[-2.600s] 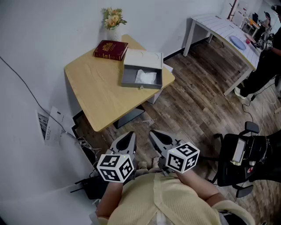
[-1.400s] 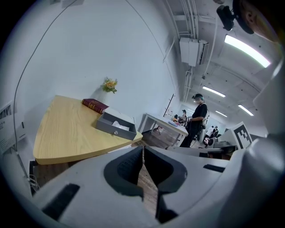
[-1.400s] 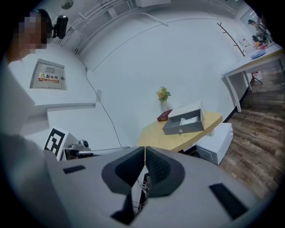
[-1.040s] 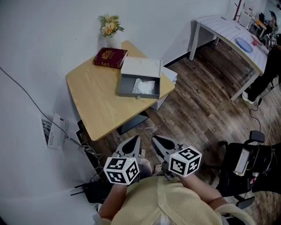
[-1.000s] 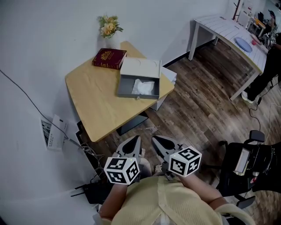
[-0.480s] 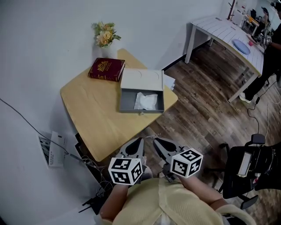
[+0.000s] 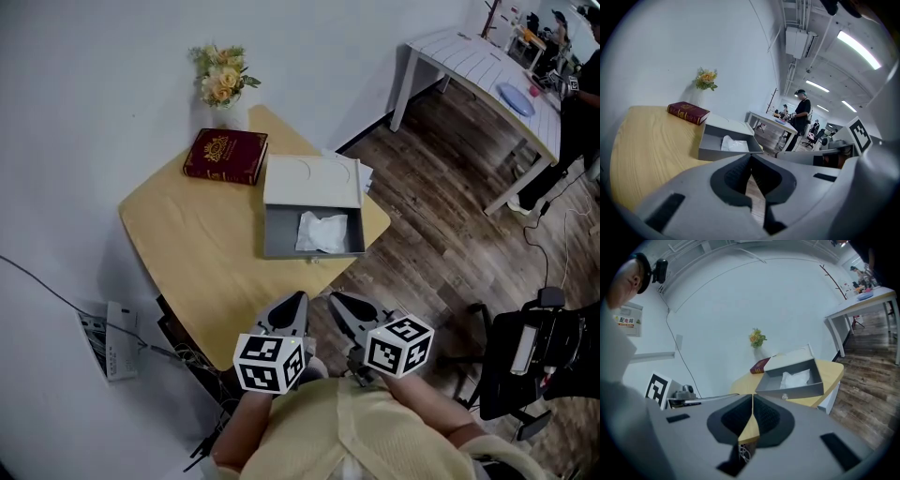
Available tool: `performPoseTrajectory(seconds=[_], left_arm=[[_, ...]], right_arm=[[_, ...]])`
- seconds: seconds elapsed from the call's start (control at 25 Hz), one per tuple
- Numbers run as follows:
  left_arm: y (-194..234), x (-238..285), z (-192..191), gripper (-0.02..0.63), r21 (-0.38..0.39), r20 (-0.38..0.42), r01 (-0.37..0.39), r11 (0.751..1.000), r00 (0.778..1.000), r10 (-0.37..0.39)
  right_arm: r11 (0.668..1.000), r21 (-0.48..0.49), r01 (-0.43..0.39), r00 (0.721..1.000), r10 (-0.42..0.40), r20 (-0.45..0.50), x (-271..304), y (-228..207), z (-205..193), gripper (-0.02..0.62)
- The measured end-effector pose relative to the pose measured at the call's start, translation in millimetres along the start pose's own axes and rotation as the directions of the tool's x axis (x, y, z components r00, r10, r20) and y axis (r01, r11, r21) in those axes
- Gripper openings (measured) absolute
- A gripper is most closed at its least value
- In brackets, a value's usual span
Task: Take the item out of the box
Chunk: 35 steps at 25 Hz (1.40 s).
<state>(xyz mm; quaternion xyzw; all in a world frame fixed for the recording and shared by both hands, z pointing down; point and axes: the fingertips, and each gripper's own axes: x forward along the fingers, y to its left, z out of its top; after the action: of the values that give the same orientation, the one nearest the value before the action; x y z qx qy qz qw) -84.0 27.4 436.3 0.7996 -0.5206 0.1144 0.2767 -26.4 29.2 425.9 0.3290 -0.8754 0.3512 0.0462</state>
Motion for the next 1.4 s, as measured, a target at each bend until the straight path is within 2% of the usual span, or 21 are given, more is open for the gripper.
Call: performPoseTrajectory(seconds=[0.4, 0.56, 0.92, 1.12, 1.4], left_arm=[[29.5, 6.7, 8.8, 0.021, 0.06, -0.066, 0.069, 0.996, 0.996, -0.065], [41.8, 8.6, 11.1, 0.021, 0.071, -0.068, 0.09, 0.993, 0.994, -0.085], [43.6, 29.1, 21.9, 0.021, 0.062, -0.082, 0.134, 0.989, 0.988, -0.129], [50.0, 50.1, 40.0, 0.021, 0.049, -0.079, 0.105, 0.993, 0.992, -0.101], [46.7, 88.6, 62.8, 0.021, 0.089, -0.087, 0.084, 0.992, 0.993, -0.076]], right_arm=[[1.0, 0.017, 0.023, 1.0, -0.023, 0.003, 50.9, 14.7, 8.1, 0.031], [0.999, 0.007, 0.04, 0.999, -0.04, 0.004, 63.3, 19.6, 8.9, 0.031], [0.997, 0.006, 0.083, 0.996, -0.083, 0.011, 70.5, -4.2, 25.6, 0.031], [0.997, -0.038, 0.073, 0.997, -0.073, 0.001, 74.8, -19.3, 49.2, 0.031], [0.996, -0.073, 0.046, 0.998, -0.049, -0.034, 77.9, -50.5, 74.3, 0.031]])
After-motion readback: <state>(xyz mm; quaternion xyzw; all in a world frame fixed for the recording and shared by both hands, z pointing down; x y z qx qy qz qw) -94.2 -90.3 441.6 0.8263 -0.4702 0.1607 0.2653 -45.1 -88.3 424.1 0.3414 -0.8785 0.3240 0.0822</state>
